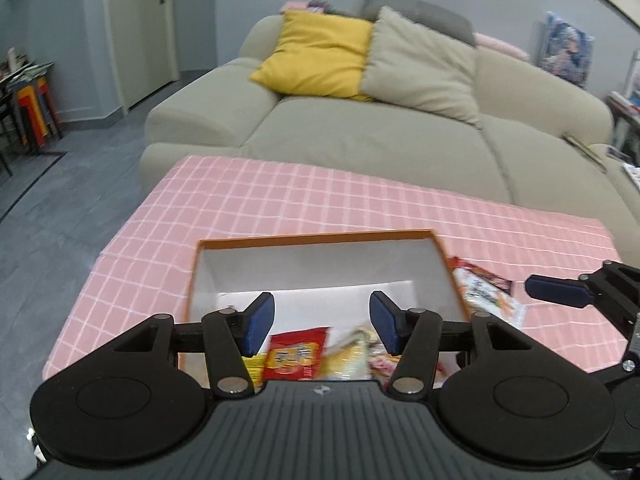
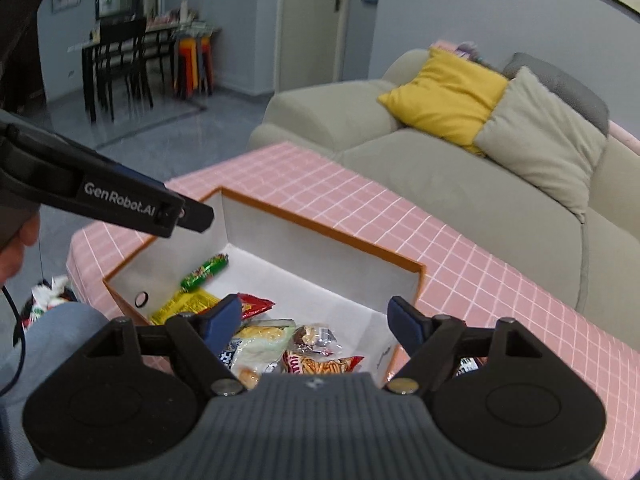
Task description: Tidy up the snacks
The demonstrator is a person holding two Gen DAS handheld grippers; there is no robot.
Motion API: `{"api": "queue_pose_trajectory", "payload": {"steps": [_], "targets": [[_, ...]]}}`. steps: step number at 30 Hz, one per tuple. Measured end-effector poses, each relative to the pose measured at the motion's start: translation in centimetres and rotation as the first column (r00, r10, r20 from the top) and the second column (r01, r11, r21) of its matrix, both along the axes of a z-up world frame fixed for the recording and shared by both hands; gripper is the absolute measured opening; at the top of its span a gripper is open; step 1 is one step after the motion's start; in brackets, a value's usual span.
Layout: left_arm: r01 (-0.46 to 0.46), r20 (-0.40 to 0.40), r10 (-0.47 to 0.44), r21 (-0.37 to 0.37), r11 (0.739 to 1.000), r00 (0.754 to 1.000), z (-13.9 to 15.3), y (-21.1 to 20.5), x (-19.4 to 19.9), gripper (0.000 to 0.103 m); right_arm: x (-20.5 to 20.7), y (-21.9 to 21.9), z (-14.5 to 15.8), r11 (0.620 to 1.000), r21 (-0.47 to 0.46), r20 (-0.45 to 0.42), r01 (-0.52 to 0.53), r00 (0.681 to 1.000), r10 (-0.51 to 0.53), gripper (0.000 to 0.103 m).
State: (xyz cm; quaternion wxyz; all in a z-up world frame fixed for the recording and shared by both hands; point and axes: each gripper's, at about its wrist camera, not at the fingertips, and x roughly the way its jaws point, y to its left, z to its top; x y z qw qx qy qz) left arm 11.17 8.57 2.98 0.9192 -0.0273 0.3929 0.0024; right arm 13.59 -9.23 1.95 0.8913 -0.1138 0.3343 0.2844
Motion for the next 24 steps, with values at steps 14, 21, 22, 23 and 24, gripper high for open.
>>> {"api": "queue_pose_trajectory", "payload": {"steps": [14, 21, 22, 23, 24], "targets": [[0.195, 0.009, -0.195, -0.09, 0.977, 0.981, -1.7, -7.4, -1.7, 0.06, -4.9, -8.9, -1.8, 0.974, 0.129, 0.098, 0.186, 0.975, -0.199, 0.073], [0.264, -0.029, -0.267, -0.094, 0.96, 0.963, -3.2, -11.4, -0.5, 0.047, -4.4, -12.3, -4.7, 0.967, 0.079, 0.082, 0.244, 0.965, -0.25, 0.065], [0.273, -0.034, -0.277, -0.091, 0.958, 0.96, -3.4, -11.9, -0.5, 0.046, -4.3, -12.7, -5.1, 0.965, 0.071, 0.074, 0.253, 0.963, -0.258, 0.065], [0.285, -0.04, -0.289, -0.088, 0.955, 0.957, -3.6, -12.3, -0.3, 0.046, -4.0, -13.2, -5.4, 0.964, 0.065, 0.068, 0.259, 0.962, -0.263, 0.063], [0.298, -0.046, -0.302, -0.083, 0.951, 0.952, -3.7, -12.7, -0.2, 0.046, -3.7, -13.7, -5.8, 0.963, 0.06, 0.064, 0.264, 0.961, -0.267, 0.061]]}}
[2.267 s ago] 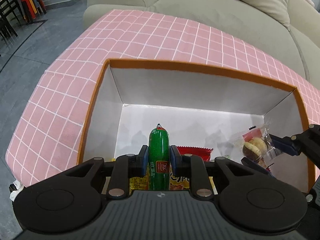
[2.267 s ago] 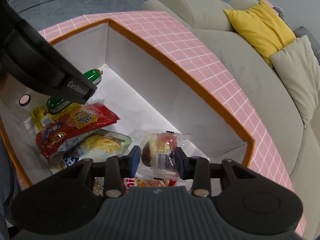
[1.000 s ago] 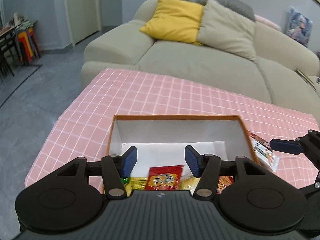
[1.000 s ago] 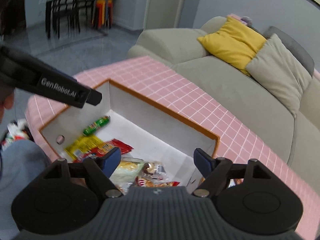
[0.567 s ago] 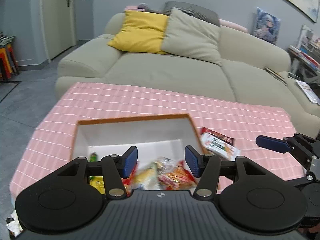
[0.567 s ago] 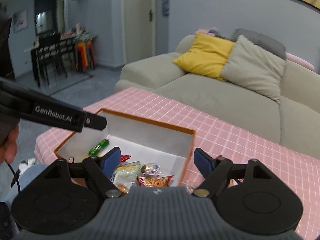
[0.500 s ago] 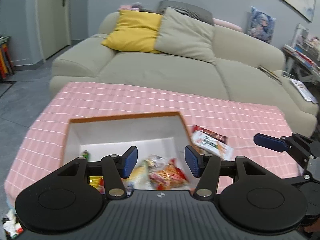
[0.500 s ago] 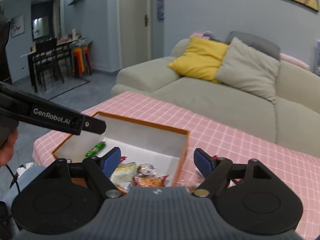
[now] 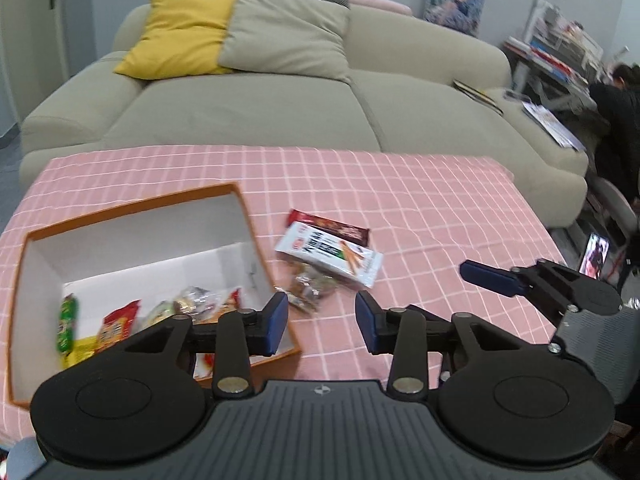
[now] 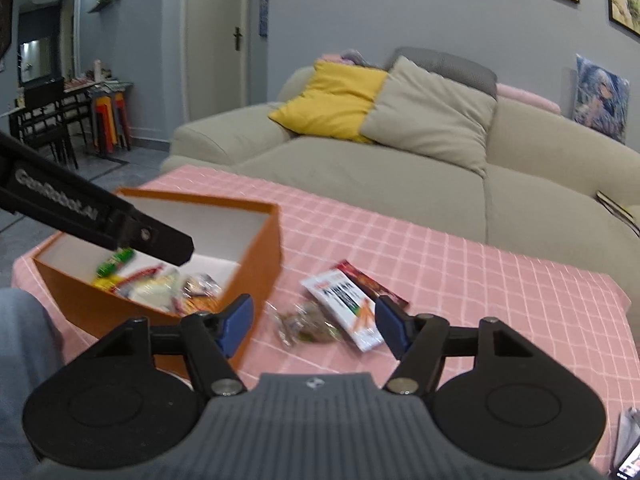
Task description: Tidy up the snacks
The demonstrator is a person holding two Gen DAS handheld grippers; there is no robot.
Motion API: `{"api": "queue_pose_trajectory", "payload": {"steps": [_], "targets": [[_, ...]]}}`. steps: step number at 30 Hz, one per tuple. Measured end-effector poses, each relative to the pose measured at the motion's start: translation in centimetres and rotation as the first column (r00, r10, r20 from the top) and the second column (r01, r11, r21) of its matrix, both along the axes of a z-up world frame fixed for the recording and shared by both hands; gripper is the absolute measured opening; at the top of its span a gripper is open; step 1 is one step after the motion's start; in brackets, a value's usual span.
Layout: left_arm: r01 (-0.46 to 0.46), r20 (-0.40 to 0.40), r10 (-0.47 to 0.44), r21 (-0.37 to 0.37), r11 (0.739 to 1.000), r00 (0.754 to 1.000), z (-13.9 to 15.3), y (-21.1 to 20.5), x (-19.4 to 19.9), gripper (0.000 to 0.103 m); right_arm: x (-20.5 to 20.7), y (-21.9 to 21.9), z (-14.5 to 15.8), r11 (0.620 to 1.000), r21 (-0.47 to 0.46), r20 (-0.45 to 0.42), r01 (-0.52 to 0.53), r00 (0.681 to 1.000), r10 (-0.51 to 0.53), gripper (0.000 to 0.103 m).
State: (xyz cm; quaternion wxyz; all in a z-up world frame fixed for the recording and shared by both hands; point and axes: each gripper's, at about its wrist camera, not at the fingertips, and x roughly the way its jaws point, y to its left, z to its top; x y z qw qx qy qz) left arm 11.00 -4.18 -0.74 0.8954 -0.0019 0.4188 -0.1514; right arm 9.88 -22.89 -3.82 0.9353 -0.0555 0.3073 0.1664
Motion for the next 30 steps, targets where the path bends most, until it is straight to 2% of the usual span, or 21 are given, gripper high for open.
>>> {"api": "queue_pose_trajectory", "payload": {"steps": [6, 9, 14, 20, 26, 30], "targets": [[0.103, -0.048, -0.1, 0.076, 0.992, 0.994, -1.5, -2.8, 1.5, 0.046, 1.5, -1.8, -2.0, 0.999, -0.04, -0.024, -0.011, 1.0, 0.01, 0.061], [0.161, -0.077, -0.153, 0.126, 0.979, 0.985, -2.2, -3.9, 2.9, 0.046, 2.5, -2.6, -3.1, 0.998, -0.055, -0.045, -0.034, 0.998, 0.032, 0.061], [0.247, -0.174, -0.217, 0.18, 0.952, 0.961, -3.6, -5.4, 5.8, 0.046, 4.9, -3.5, -4.7, 0.994, -0.079, -0.077, -0.079, 0.994, 0.072, 0.061], [0.326, -0.247, -0.263, 0.264, 0.908, 0.933, -5.5, -7.4, 8.9, 0.046, 7.7, -3.8, -6.3, 0.988, -0.097, -0.109, -0.122, 0.988, 0.111, 0.061], [0.379, -0.32, -0.282, 0.299, 0.876, 0.905, -8.0, -8.7, 11.6, 0.046, 10.3, -3.8, -7.8, 0.981, -0.099, -0.133, -0.165, 0.98, 0.151, 0.061], [0.414, -0.372, -0.293, 0.301, 0.859, 0.88, -9.5, -9.0, 13.2, 0.049, 11.7, -3.7, -9.2, 0.967, -0.104, -0.136, -0.231, 0.967, 0.216, 0.061]]}}
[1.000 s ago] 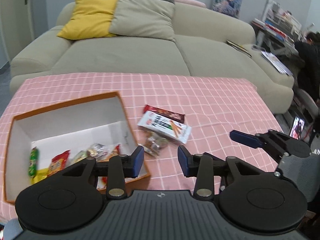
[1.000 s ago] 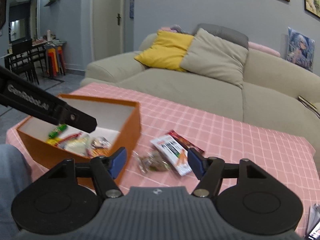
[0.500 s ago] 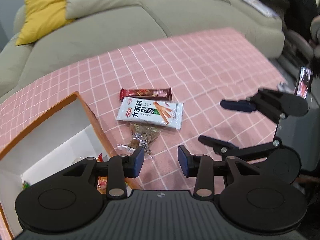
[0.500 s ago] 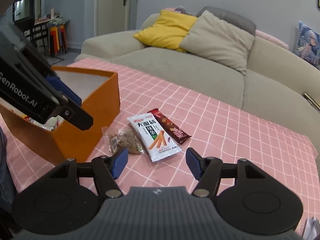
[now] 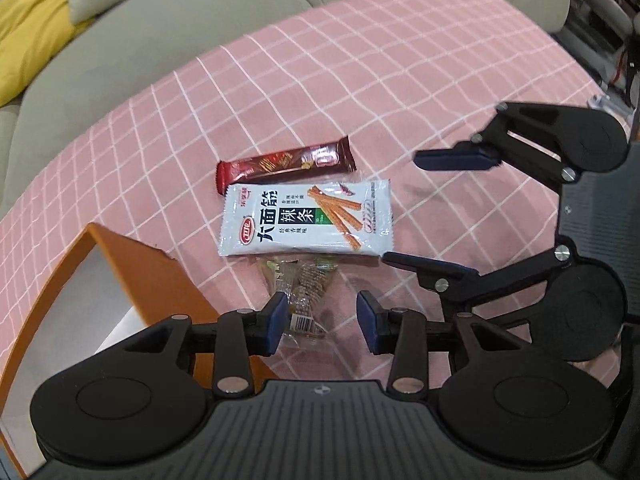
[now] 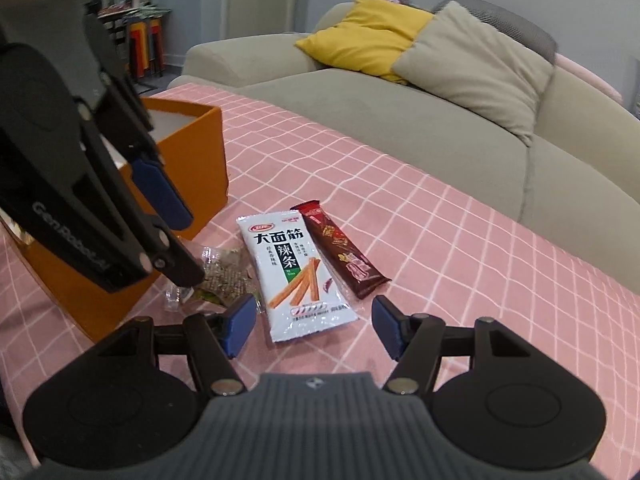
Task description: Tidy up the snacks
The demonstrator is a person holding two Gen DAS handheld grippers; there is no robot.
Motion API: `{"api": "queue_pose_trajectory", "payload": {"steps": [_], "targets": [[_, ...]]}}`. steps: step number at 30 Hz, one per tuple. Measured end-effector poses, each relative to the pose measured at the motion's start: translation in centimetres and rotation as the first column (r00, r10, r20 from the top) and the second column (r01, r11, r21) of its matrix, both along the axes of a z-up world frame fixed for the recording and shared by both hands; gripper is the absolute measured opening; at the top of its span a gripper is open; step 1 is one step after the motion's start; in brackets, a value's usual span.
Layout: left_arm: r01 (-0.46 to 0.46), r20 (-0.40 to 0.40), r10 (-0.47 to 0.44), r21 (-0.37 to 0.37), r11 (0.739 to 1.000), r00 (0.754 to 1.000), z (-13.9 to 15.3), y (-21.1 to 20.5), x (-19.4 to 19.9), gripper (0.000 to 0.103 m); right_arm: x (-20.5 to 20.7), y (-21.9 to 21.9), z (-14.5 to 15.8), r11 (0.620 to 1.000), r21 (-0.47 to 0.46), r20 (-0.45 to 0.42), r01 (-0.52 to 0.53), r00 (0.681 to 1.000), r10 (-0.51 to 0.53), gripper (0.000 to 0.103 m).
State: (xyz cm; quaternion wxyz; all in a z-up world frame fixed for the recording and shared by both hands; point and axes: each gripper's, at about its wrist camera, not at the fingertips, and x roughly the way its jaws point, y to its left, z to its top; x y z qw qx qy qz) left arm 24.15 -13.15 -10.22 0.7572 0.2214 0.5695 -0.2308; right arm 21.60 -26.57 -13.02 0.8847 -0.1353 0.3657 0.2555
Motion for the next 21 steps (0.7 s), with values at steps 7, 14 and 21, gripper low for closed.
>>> {"api": "queue_pose_trajectory", "payload": {"steps": [7, 14, 21], "targets": [[0.03, -0.077, -0.027, 0.04, 0.999, 0.997, -1.9, 0.2, 1.8, 0.058, 3.4, 0.7, -2.2, 0.996, 0.022, -0.045, -0.09, 0.995, 0.09, 0.061], [0.043, -0.134, -0.029, 0.107, 0.993, 0.991, -3.5, 0.2, 3.2, 0.06, 5.8, 1.8, -4.0, 0.989, 0.033, -0.124, -0.147, 0.981, 0.15, 0.062], [0.064, -0.169, -0.04, 0.137, 0.989, 0.985, -4.7, 0.0, 3.9, 0.068, 5.4, 2.2, -4.4, 0.988, -0.007, -0.129, -0.151, 0.98, 0.149, 0.059]]}}
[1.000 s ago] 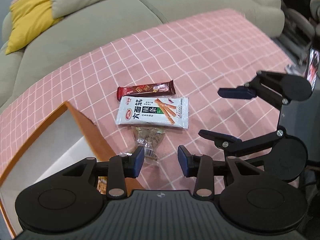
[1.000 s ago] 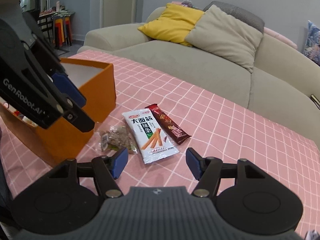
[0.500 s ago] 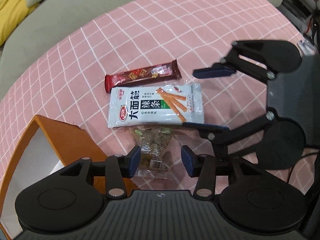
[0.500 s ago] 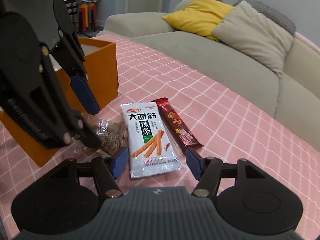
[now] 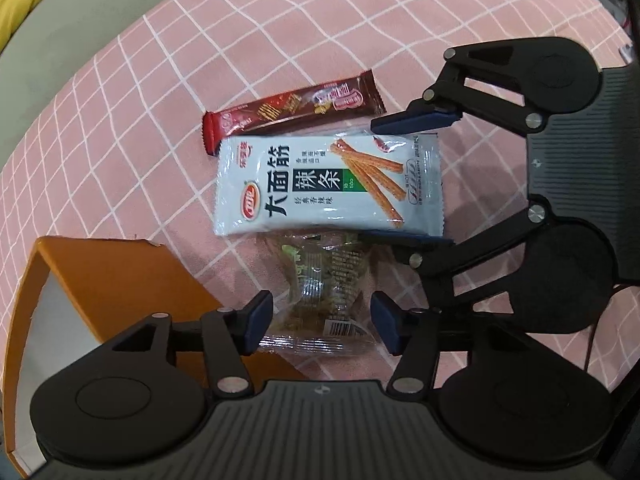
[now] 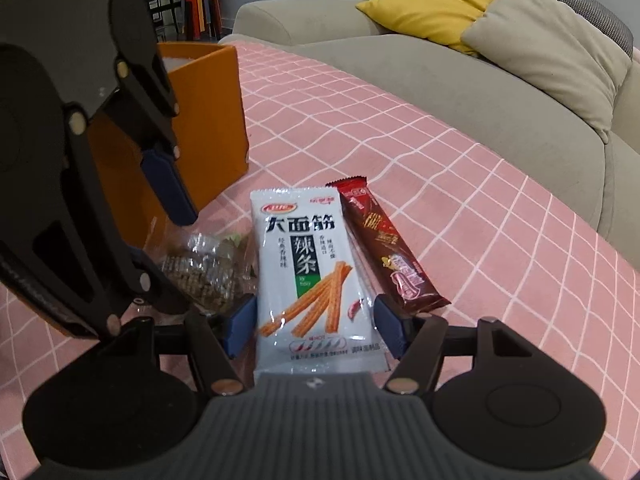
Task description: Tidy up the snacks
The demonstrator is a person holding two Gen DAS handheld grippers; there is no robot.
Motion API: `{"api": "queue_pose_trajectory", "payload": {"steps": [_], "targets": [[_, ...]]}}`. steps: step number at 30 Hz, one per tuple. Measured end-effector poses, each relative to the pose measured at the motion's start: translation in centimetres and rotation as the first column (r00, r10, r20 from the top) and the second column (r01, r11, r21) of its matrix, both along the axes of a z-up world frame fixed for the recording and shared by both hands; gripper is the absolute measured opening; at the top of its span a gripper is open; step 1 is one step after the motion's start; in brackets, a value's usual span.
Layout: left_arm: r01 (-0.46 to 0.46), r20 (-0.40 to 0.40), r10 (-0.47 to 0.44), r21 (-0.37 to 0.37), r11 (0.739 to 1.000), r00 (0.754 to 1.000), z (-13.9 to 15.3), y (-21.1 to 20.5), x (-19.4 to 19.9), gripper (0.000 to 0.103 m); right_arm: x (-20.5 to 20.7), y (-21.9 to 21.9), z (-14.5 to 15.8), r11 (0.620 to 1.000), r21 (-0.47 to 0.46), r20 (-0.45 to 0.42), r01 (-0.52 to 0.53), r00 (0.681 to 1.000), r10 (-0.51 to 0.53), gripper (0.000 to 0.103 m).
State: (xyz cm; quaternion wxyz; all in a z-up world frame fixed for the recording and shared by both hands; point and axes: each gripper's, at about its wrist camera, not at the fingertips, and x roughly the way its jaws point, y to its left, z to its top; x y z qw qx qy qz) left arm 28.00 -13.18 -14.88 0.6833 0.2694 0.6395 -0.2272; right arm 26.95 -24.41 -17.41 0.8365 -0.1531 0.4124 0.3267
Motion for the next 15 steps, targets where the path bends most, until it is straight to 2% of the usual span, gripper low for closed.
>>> {"api": "queue_pose_trajectory", "payload": {"steps": [5, 12, 13, 15], "targets": [[0.001, 0.003, -0.001, 0.03, 1.0, 1.0, -0.9, -0.2, -0.1, 0.067, -1.0, 0.0, 0.1, 0.999, -0.033, 0.021, 0.005, 1.0, -0.004, 0.053], [-0.028, 0.028, 0.027, 0.028, 0.999, 0.999, -1.3, -0.3, -0.7, 0.048, -2.0, -0.6, 0.6, 0.997, -0.019, -0.01, 0.075, 0.997, -0.076, 0.046], [-0.036, 0.032, 0.035, 0.023, 0.999, 0.999, -1.3, -0.3, -0.8, 0.042, -2.1, -0.7, 0.7, 0.996, -0.02, -0.016, 0.085, 0.996, -0.085, 0.046], [-0.057, 0.043, 0.056, 0.02, 0.998, 0.998, -1.2, -0.2, -1.0, 0.041, -2.3, -0.6, 0.8, 0.995, -0.021, -0.024, 0.097, 0.995, -0.097, 0.045]]}}
